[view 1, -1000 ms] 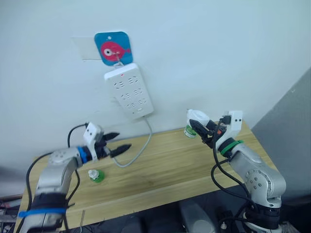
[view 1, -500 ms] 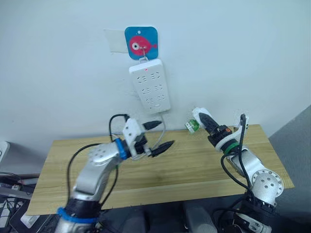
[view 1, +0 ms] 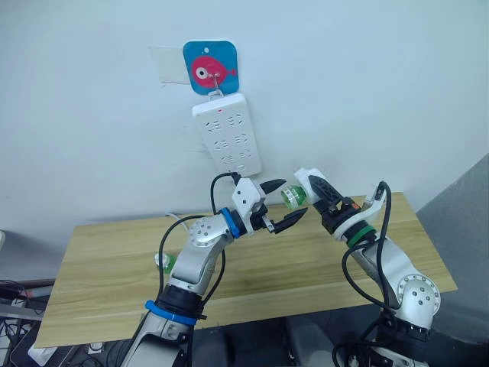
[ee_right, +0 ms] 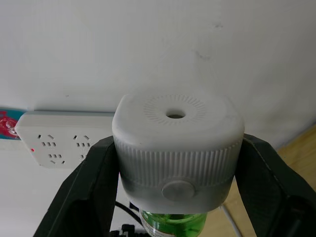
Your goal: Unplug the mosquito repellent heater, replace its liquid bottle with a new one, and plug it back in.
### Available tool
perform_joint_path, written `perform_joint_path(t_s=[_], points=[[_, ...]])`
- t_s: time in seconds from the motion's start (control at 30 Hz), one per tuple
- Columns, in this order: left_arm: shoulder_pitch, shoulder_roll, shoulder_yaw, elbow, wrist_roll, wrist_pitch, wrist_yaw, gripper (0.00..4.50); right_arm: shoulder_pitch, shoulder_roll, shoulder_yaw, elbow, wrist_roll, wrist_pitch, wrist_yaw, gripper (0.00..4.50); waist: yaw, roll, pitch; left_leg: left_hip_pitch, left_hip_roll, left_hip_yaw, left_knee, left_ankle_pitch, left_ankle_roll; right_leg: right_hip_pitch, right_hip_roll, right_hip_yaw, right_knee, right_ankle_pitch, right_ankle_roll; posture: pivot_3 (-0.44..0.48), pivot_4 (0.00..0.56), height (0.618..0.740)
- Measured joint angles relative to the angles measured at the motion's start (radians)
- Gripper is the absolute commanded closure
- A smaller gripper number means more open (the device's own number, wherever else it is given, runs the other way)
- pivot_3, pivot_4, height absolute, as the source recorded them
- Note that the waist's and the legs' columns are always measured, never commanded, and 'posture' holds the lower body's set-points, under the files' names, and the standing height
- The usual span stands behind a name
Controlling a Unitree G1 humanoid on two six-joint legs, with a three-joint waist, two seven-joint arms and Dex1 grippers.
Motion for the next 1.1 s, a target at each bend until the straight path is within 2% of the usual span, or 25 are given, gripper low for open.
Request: perform_joint_path(t_s=[0.33, 0.43, 0.6, 0.87, 0.93, 1.03, 1.1], points=[[-0.011, -0.014, 0.002, 0.052, 0.009, -0.030, 0.019, 0.04, 0.021, -0.021, 0.088, -0.001, 0.007, -0.096, 0.009, 1.55, 0.000, 0.000, 0.000, 0.000, 0.000, 0.000, 0.000, 0.000, 0.000, 0.000, 0.000, 0.000, 0.000, 0.000, 0.000, -0.209, 0.197, 0.740], [-0.014, -0.015, 0.007, 0.053, 0.009, -0.044, 0.021, 0.63, 0.027, -0.043, 0.098, -0.001, 0.007, -0.108, 0.026, 1.55, 0.000, 0.000, 0.000, 0.000, 0.000, 0.001, 0.000, 0.000, 0.000, 0.000, 0.000, 0.000, 0.000, 0.000, 0.000, -0.212, 0.194, 0.740], [-0.014, -0.022, 0.009, 0.053, 0.007, -0.045, 0.013, 2.14, 0.031, -0.057, 0.111, 0.003, 0.007, -0.140, 0.039, 1.55, 0.000, 0.000, 0.000, 0.000, 0.000, 0.001, 0.000, 0.000, 0.000, 0.000, 0.000, 0.000, 0.000, 0.000, 0.000, -0.215, 0.194, 0.740], [-0.017, -0.023, 0.009, 0.059, 0.009, -0.045, 0.007, 2.18, 0.034, -0.081, 0.125, 0.020, 0.012, -0.153, 0.065, 1.55, 0.000, 0.000, 0.000, 0.000, 0.000, 0.001, 0.000, 0.000, 0.000, 0.000, 0.001, 0.000, 0.000, 0.000, 0.000, -0.220, 0.193, 0.740], [-0.025, -0.020, 0.006, 0.068, 0.016, -0.051, 0.005, 2.18, 0.033, -0.105, 0.128, 0.034, 0.020, -0.146, 0.089, 0.81, 0.000, 0.000, 0.000, 0.000, 0.000, 0.001, 0.000, 0.000, 0.000, 0.000, 0.001, 0.000, 0.000, 0.000, 0.000, -0.222, 0.191, 0.740], [-0.041, 0.002, 0.018, 0.101, 0.020, -0.073, 0.001, 2.18, 0.033, -0.216, 0.153, 0.083, 0.070, -0.054, 0.173, 0.02, -0.001, -0.001, 0.000, 0.000, 0.000, 0.002, 0.000, 0.000, 0.000, 0.000, 0.001, 0.000, 0.000, 0.000, 0.000, -0.225, 0.187, 0.740], [-0.047, 0.014, 0.018, 0.111, 0.020, -0.092, -0.013, 2.18, 0.026, -0.276, 0.164, 0.139, 0.092, 0.005, 0.225, 0.02, -0.002, -0.001, 0.000, 0.000, 0.000, 0.002, 0.000, 0.000, 0.000, 0.000, 0.001, 0.000, 0.000, 0.000, 0.000, -0.214, 0.184, 0.740]])
